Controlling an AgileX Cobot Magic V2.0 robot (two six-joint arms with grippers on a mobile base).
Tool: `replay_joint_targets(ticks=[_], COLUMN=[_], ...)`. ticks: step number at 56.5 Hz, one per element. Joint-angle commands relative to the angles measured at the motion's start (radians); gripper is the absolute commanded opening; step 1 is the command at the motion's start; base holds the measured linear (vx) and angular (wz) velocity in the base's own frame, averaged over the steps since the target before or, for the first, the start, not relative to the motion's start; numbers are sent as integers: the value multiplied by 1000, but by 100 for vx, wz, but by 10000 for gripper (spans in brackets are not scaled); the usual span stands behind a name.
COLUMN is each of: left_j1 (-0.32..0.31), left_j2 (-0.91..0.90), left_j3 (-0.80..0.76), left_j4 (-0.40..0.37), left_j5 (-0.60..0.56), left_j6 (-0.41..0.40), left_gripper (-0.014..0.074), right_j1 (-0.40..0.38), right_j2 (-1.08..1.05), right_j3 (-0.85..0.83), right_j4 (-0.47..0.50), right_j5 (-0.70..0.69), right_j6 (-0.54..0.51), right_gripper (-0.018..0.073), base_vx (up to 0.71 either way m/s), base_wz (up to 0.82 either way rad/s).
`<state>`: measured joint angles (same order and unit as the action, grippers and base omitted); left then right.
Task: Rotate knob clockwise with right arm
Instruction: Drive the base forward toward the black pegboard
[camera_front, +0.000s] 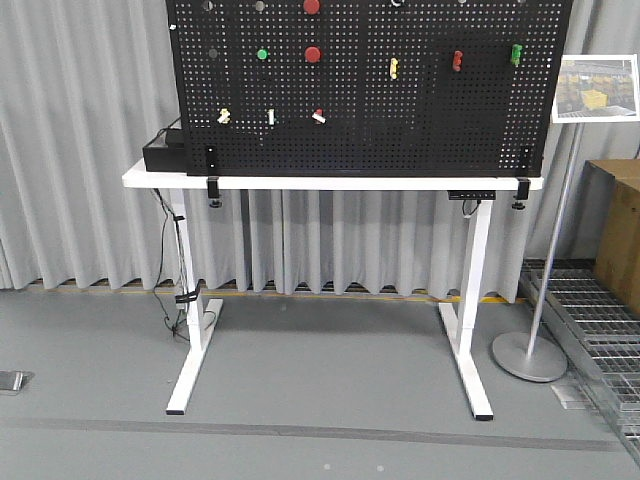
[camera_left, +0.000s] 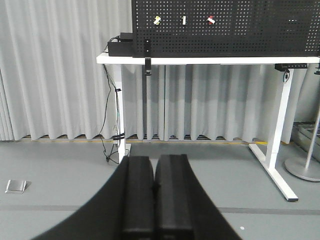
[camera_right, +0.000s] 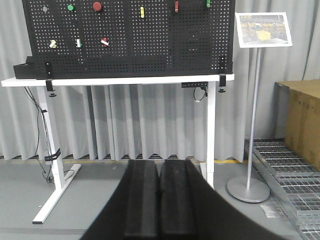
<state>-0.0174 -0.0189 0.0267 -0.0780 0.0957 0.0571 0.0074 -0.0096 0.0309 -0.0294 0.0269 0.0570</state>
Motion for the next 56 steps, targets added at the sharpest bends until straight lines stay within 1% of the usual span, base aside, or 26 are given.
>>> replay_joint_targets(ticks=[1, 56], left_j1=[-6, -6], left_j2=[-10, -10], left_j3=[11, 11], left_j4=[-4, -4], left_j5=[-86, -86], left_j6=[-5, -5], left_gripper=[-6, -6], right_j1=[1, 1], right_j2=[-13, -13], right_j3=[6, 6], right_j4=[-8, -8], right_j5=[-84, -84], right_j6=[-6, -8], right_gripper=[-6, -6], base_vx=[0, 1], base_wz=[0, -1])
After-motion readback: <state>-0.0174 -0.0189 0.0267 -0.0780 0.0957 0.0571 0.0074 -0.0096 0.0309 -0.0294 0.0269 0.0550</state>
